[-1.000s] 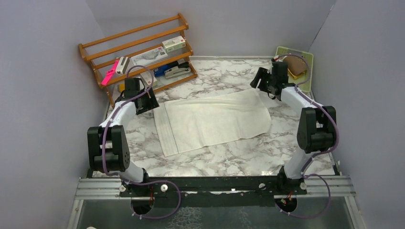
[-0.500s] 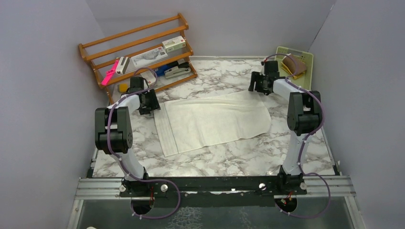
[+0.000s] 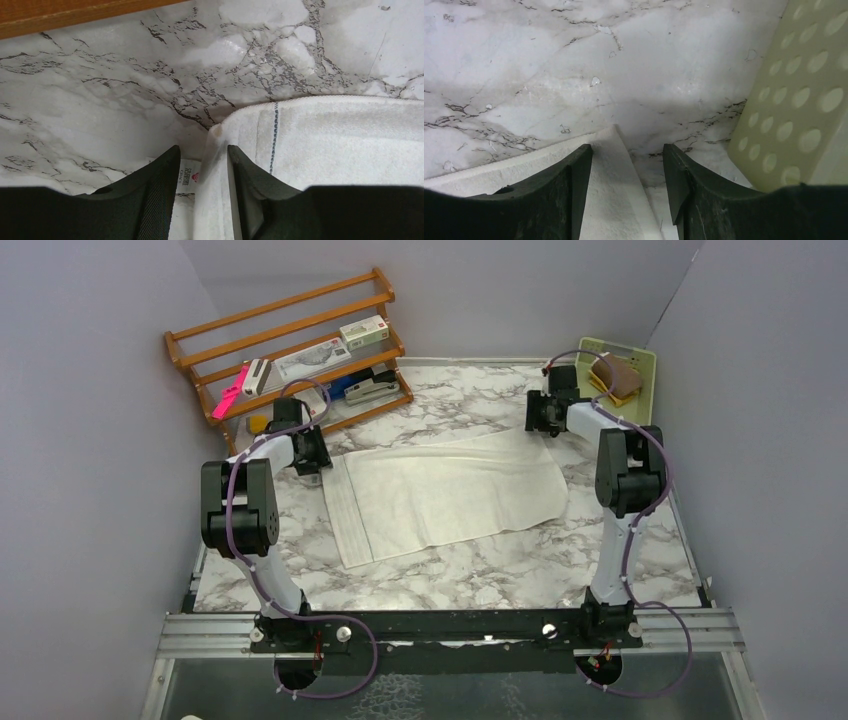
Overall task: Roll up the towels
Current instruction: Flatten out the towel at the center of the board.
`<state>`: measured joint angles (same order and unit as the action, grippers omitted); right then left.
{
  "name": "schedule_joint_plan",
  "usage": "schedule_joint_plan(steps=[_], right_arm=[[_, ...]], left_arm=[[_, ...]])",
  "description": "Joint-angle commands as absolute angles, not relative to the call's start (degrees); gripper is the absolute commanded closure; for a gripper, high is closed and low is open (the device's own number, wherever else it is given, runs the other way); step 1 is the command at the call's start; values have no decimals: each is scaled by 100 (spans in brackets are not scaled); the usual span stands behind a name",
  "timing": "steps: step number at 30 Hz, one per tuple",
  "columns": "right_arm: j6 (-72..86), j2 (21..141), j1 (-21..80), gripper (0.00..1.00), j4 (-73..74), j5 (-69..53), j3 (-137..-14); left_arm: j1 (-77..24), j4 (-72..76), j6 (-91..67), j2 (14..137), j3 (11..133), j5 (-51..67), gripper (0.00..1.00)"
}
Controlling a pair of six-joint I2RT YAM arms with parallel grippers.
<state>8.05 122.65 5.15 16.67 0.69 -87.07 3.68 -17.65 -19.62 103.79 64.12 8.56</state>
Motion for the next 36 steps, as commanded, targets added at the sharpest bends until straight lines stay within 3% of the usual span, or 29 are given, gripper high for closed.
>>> schedule_joint_plan(steps=[1,5,9,10,11,12,21,36], right_arm=[[672,12614,557,46,1751,219,-8833],[684,12756,562,57,1755,109,-8823],[656,12851,562,88,1826,107,-8861],[658,12857,562,97,1854,88,-8878],[686,12854,558,99,1892,51,-8912],[712,12839,558,99,1924,-8,-8946],[1018,11646,560,99,1552,-700,-8568],[1726,7827,559,99,939,-1054,-7019]], left_arm=[[406,-1730,-1920,10446,6514,849,61],[434,-1783,-1878,10391,6508,797,70],[453,-1819,-1838,10356,6491,765,83],[461,-1823,-1837,10355,6495,780,89],[472,-1827,-1837,10354,6515,796,97],[481,-1846,-1837,10341,6518,793,100],[633,-1975,-1531,9237,6625,802,100],[643,-2034,-1621,5449,5662,473,100]])
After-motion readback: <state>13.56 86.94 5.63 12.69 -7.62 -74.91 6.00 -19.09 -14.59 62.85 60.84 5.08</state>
